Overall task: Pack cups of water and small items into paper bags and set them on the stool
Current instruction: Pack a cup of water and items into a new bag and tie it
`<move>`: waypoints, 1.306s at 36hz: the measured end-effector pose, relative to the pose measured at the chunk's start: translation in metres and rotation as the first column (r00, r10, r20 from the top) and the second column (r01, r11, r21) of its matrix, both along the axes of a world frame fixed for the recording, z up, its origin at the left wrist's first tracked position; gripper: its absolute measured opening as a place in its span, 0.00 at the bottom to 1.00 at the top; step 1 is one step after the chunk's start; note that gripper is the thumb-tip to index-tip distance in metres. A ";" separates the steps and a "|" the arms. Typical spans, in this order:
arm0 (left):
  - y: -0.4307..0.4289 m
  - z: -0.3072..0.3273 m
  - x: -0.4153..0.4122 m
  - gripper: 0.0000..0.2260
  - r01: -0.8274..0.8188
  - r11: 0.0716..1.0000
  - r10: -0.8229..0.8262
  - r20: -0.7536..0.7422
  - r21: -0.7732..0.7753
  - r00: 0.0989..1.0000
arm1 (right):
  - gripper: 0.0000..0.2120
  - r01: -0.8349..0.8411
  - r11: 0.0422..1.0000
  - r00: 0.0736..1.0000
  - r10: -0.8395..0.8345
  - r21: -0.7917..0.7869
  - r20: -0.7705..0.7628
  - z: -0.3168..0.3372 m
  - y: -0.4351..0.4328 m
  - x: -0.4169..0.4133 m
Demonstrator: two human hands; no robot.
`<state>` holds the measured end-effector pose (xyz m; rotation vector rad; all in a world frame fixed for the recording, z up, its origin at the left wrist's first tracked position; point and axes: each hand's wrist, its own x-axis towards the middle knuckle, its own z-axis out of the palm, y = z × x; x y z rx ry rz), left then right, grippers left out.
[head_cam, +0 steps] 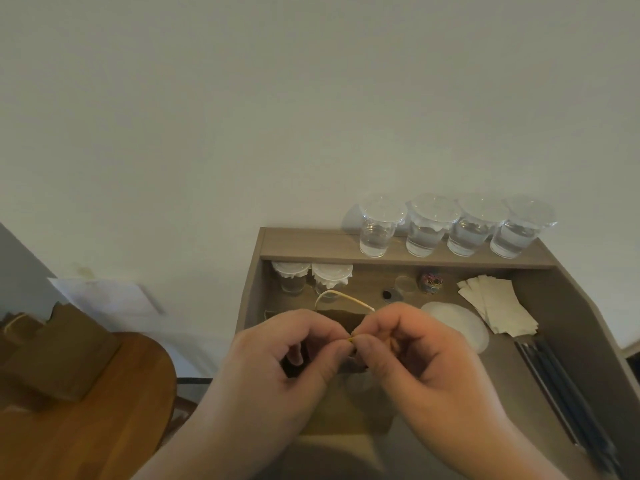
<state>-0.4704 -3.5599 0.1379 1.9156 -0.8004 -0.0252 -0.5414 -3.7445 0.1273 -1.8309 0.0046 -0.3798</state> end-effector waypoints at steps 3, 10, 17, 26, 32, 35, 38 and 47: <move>-0.004 -0.003 0.000 0.06 -0.048 0.998 0.047 -0.008 -0.037 0.999 | 0.06 0.018 1.000 0.999 -0.017 -0.024 0.041 -0.002 -0.004 0.003; 0.016 -0.011 0.027 0.37 -0.105 0.954 0.079 0.100 0.283 0.992 | 0.05 0.246 0.967 0.959 -0.234 -0.062 0.161 -0.010 -0.049 0.022; 0.016 -0.032 0.051 0.49 0.031 0.704 -0.022 -0.021 0.710 1.000 | 0.05 0.157 0.913 0.945 -0.249 -0.376 -0.210 -0.037 -0.085 0.052; -0.015 -0.048 0.055 0.18 -0.043 0.706 -0.108 0.167 0.707 0.980 | 0.06 -0.159 0.906 0.897 -0.034 -0.391 -0.441 -0.035 -0.070 0.073; -0.023 -0.060 0.060 0.17 -0.037 0.761 -0.081 0.151 0.648 0.985 | 0.06 -0.281 0.882 0.861 0.057 -0.378 -0.505 -0.028 -0.068 0.085; -0.023 -0.065 0.060 0.17 -0.014 0.794 -0.063 0.104 0.608 0.993 | 0.05 -0.338 0.852 0.857 0.103 -0.399 -0.505 -0.021 -0.065 0.089; -0.022 -0.069 0.060 0.19 -0.040 0.804 -0.042 0.123 0.593 0.991 | 0.05 -0.416 0.802 0.837 0.155 -0.428 -0.525 -0.012 -0.061 0.091; -0.021 -0.081 0.064 0.21 -0.082 0.848 0.001 0.153 0.523 0.988 | 0.04 -0.409 0.741 0.870 0.140 -0.533 -0.473 -0.007 -0.050 0.093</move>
